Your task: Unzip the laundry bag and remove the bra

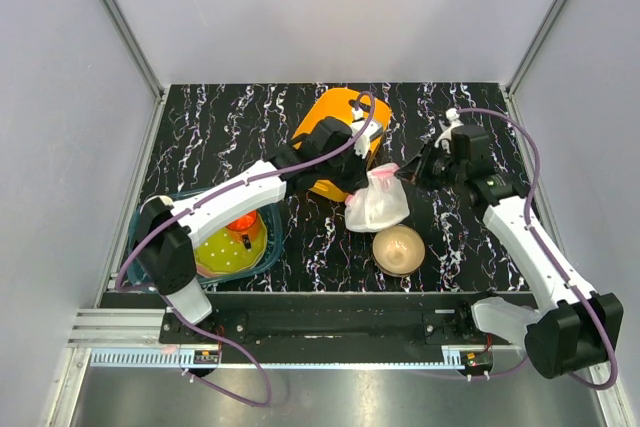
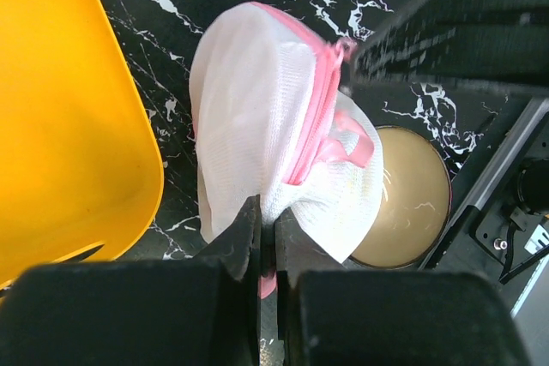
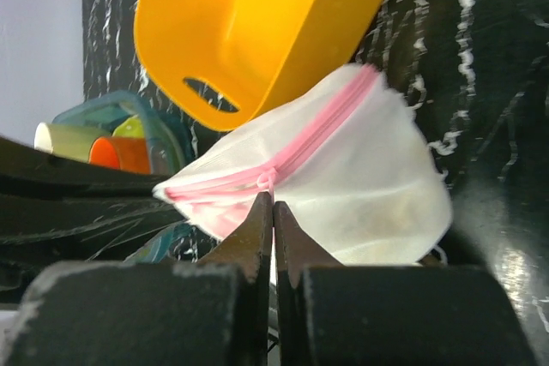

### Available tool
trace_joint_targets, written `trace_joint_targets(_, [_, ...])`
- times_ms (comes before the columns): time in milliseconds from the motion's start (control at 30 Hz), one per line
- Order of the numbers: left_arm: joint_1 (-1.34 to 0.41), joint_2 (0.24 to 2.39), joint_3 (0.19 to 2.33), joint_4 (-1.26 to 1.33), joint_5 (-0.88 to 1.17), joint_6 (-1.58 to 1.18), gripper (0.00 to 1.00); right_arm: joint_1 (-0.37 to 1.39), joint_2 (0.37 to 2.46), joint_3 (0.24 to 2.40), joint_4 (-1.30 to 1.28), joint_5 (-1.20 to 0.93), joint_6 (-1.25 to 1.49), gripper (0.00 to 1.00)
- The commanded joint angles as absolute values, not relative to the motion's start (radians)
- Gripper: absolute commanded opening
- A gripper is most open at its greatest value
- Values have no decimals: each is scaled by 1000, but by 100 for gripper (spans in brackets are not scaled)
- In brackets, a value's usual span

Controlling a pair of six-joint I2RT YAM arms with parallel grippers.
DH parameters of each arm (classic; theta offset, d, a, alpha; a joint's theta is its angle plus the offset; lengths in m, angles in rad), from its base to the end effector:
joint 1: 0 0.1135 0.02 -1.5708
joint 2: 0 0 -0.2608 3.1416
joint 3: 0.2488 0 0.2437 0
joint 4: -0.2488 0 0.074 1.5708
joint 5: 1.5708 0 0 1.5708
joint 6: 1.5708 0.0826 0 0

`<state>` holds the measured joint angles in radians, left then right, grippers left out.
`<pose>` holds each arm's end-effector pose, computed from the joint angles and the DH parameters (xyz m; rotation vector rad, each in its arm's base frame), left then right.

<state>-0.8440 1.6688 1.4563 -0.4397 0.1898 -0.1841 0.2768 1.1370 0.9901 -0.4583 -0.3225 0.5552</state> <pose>0.2623 -0.3185 0.2877 0.8549 2.1592 -0.7564 0.2604 0.1012 0.2883 0.1223 2.2567 0.8120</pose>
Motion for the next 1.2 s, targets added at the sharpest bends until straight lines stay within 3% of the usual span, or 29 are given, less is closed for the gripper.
trace_joint_targets(0, [-838,1605,1440,-405,218,-176,0,178,1106,962,-488,-256,494,0])
trace_joint_targets(367, [-841,1657,1460,-362,339,-126,0,106,1010,945,-535,-250,485,0])
trace_joint_targets(400, [-841,1679,1472,-364,354,-101,6,104,997,963,-561,-232,480,0])
trace_joint_targets(433, [-841,1693,1508,-377,371,-97,21,103,988,972,-571,-227,471,0])
trace_joint_targets(533, [-841,1713,1560,-411,377,-78,82,106,970,1012,-607,-250,463,0])
trace_joint_targets(567, [-838,1707,1563,-411,352,-77,91,106,960,1017,-609,-261,466,0])
trace_joint_targets(633, [-835,1688,1571,-400,336,-74,99,106,948,1022,-609,-279,474,0])
trace_joint_targets(967, [-891,1746,1641,-324,281,-63,98,104,957,1020,-583,-339,486,0])
trace_joint_targets(1167, [-897,1652,1297,185,316,58,93,104,954,1022,-583,-373,489,0])
